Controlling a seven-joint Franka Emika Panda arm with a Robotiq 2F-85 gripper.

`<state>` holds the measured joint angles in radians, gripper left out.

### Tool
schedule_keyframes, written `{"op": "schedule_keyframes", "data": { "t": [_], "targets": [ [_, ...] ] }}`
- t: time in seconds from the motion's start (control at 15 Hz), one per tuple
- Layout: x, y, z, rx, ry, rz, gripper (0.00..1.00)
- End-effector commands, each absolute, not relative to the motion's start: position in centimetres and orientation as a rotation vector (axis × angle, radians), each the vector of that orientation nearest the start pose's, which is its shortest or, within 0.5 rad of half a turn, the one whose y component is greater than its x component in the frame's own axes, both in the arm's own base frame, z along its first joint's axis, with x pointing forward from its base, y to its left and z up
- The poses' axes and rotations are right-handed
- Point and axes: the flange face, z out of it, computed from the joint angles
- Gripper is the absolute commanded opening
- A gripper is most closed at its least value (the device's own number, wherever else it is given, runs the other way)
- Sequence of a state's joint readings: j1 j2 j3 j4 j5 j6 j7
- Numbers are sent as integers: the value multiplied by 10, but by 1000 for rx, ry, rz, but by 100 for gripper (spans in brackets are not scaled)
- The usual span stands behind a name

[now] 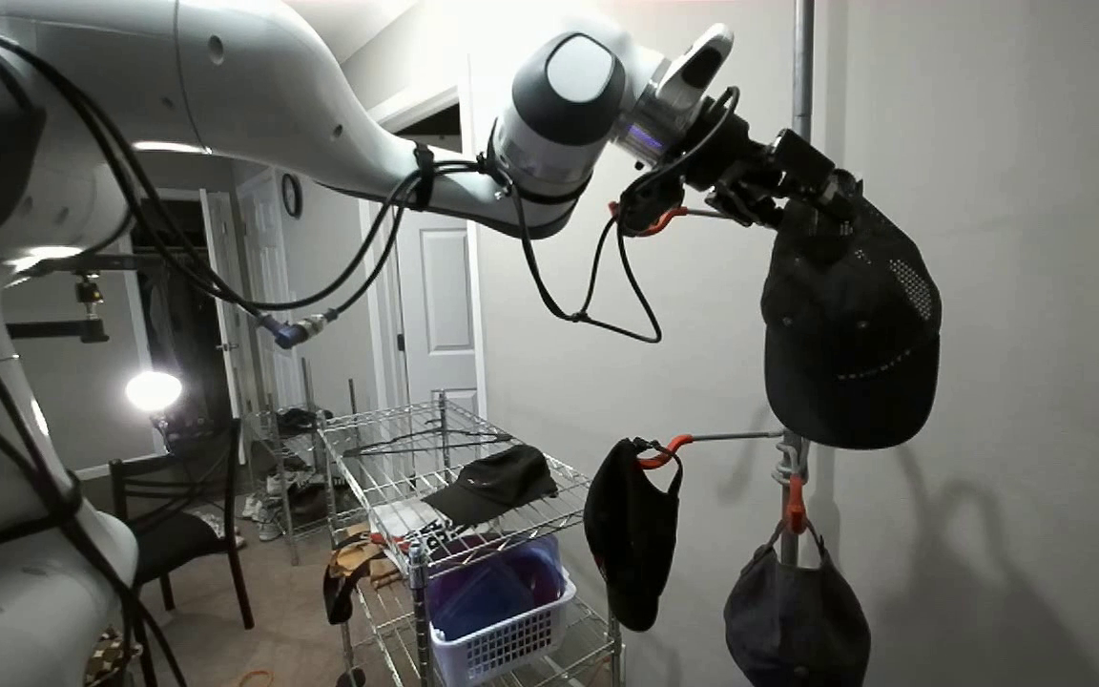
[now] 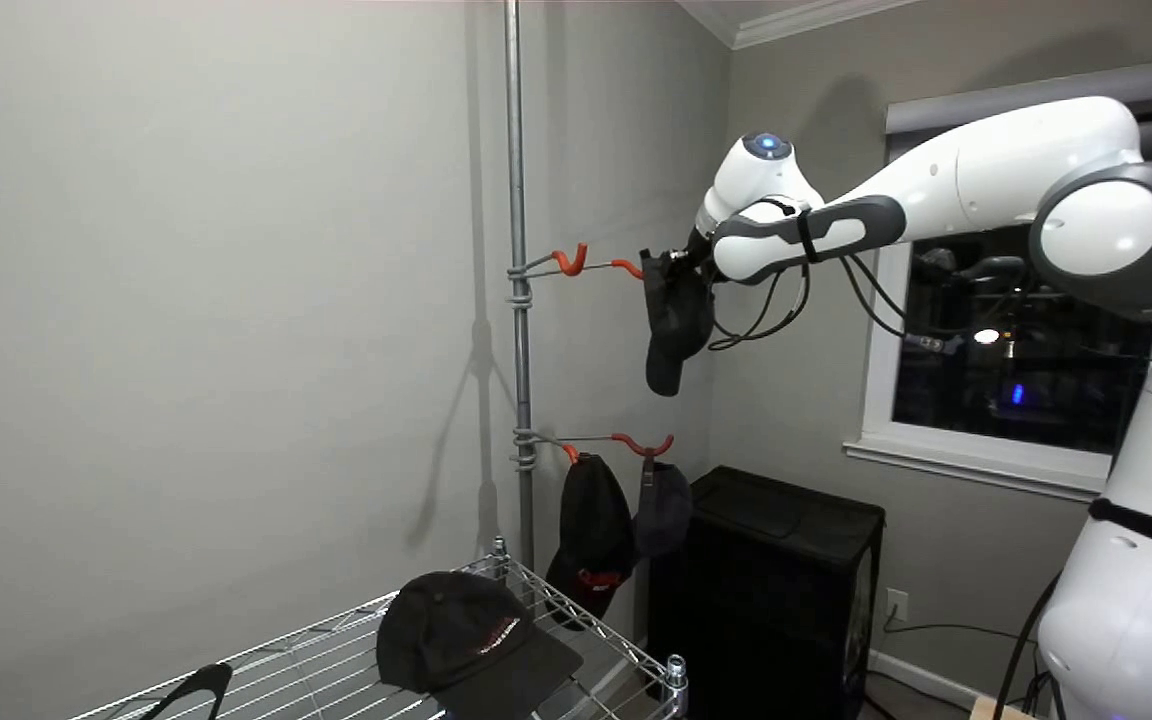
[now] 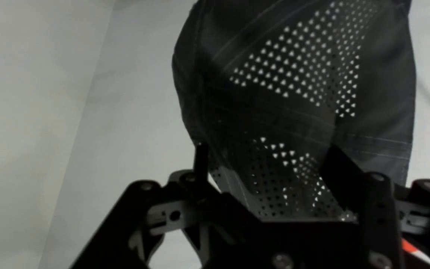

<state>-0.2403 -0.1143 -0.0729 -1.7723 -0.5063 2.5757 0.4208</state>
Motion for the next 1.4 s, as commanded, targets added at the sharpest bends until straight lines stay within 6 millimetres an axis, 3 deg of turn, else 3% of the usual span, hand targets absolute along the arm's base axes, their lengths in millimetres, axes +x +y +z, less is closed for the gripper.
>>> {"op": "schedule_keyframes", "data": {
  "t": [0.0,0.47,0.73,0.93,1.33],
  "targets": [
    [555,-170,713,-3072,619,-1603,47],
    [552,-156,719,-3066,598,-1620,2],
    [550,-147,723,-3062,585,-1624,0],
    [535,-134,737,-3093,637,-1611,0],
    [469,-95,808,-3153,737,-1651,0]
  ]
}}
